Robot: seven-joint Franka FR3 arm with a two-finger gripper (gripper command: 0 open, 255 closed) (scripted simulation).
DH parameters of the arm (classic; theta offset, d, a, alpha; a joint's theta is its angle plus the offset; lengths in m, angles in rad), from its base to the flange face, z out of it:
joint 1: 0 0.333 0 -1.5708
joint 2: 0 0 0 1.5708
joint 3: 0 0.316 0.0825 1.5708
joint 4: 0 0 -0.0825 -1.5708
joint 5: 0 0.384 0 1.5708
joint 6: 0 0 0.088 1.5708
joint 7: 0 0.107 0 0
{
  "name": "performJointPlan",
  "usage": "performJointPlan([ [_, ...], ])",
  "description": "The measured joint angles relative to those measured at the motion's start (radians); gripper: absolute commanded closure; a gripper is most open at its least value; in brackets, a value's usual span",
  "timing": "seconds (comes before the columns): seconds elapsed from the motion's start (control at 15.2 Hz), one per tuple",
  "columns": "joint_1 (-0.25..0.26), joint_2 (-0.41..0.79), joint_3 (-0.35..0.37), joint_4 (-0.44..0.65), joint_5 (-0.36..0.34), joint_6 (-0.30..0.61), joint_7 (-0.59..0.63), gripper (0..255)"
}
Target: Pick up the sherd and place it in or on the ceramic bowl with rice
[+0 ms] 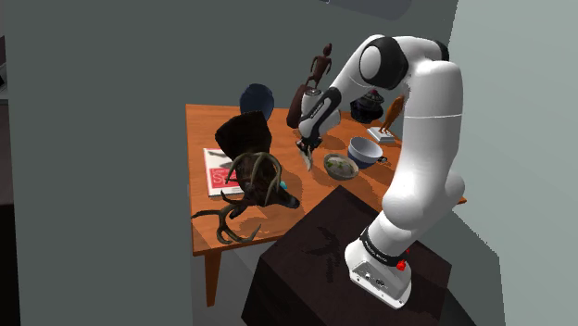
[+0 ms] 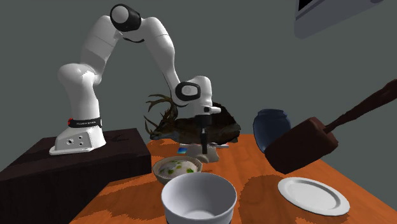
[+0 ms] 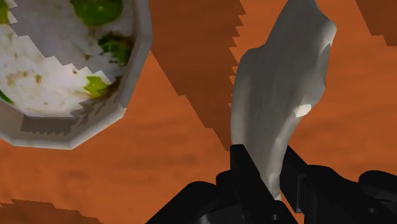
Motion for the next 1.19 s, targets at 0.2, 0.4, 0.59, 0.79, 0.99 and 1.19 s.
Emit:
performJointPlan([
  [0.2,0.0,-0.041,0.0,-0.013,0.001,-0.027,-0.011,255],
  [0.4,0.001,-0.079,0.001,-0.017,0.004,-0.06,-0.021,255],
  [0.59,0.002,-0.117,0.001,-0.027,0.005,-0.087,-0.029,255],
  [0.79,0.003,-0.15,0.002,-0.027,0.008,-0.12,-0.04,255],
  [0.99,0.005,-0.188,0.002,-0.033,0.009,-0.151,-0.047,255],
  [1.19,0.006,-0.22,0.003,-0.031,0.013,-0.185,-0.058,255],
])
